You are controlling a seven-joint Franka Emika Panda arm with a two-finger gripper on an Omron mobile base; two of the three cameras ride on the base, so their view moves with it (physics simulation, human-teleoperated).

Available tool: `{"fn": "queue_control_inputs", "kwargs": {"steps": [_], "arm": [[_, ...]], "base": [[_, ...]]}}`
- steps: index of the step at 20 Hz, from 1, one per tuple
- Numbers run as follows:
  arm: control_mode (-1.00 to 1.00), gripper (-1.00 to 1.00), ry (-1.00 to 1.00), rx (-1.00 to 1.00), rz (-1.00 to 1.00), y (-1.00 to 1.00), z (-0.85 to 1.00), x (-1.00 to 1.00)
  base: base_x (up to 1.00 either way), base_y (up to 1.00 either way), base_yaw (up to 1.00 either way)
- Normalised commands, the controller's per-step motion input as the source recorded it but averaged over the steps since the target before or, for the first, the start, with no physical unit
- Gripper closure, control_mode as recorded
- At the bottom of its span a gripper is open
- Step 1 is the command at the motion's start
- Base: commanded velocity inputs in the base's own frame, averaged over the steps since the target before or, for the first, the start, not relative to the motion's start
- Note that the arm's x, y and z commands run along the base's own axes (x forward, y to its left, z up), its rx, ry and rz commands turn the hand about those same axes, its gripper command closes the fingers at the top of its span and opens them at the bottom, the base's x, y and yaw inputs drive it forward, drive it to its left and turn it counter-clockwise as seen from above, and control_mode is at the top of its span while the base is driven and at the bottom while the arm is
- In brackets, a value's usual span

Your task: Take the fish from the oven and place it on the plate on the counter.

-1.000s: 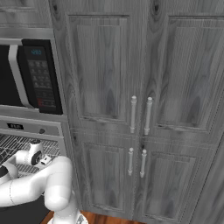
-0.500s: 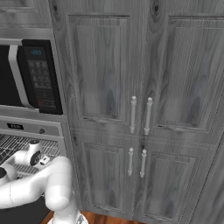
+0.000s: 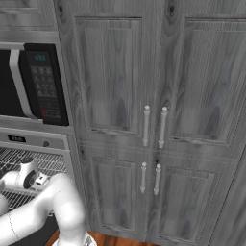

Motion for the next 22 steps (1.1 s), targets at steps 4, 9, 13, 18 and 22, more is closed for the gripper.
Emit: {"fn": "queue_control_inputs", "kwargs": {"steps": [4, 9, 13, 18, 22], "arm": [[-1.0, 1.0, -0.05, 0.0, 0.09, 0.0, 0.99, -0.49], [-1.0, 1.0, -0.01, 0.0, 0.12, 0.0, 1.0, -0.53], [-1.0, 1.0, 0.0, 0.0, 0.15, -0.01, 0.95, -0.61], [-1.0, 1.0, -0.01, 0.0, 0.17, -0.11, 1.0, -0.45], [-1.0, 1.0, -0.06, 0.0, 0.18, -0.11, 1.0, -0.46]], "base": [[0.0, 0.0, 0.0], [0.0, 0.0, 0.0], [0.0, 0.0, 0.0], [0.0, 0.0, 0.0], [0.0, 0.0, 0.0]]}}
